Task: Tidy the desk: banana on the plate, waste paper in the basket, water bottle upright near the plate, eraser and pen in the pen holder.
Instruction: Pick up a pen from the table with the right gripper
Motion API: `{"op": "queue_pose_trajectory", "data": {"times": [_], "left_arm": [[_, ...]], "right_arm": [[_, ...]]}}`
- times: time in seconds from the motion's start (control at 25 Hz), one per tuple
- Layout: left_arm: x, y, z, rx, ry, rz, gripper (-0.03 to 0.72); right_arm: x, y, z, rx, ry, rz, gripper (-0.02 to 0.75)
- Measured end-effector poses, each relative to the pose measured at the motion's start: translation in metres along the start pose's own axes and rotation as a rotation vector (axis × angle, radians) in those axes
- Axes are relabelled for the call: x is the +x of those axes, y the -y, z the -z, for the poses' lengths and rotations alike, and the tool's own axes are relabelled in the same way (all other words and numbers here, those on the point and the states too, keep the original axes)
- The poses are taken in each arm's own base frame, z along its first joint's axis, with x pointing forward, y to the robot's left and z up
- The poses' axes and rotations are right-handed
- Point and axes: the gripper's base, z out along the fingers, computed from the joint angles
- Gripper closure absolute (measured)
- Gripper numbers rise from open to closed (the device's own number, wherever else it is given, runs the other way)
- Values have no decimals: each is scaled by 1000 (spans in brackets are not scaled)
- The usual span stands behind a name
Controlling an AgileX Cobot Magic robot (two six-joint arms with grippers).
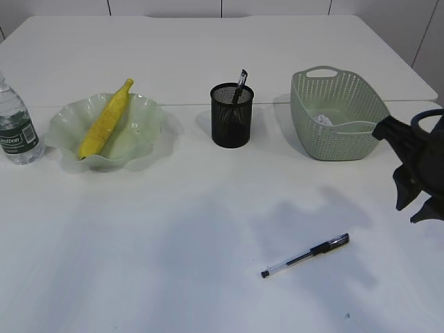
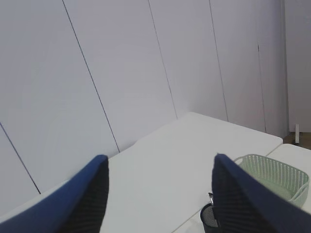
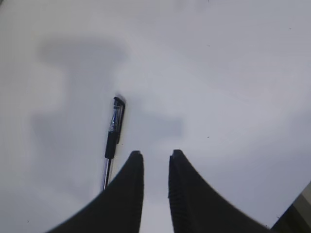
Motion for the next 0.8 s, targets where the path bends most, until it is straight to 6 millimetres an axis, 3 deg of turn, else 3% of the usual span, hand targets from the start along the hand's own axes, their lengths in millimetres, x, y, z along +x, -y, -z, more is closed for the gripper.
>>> {"op": "queue_pose_trajectory", "data": {"times": [0.4,0.6,0.8], "left_arm": [[1,0,0,-2,-9,-11,230],[1,0,0,1,-13,-13,233],[1,0,0,5,-16,-13,239]], "right_arm": [[4,-15,-20,-41,-20,59,598],[8,-28,-29,-122,-59,-61,598],[11,-23,-44,0,-74,-71,598]]}}
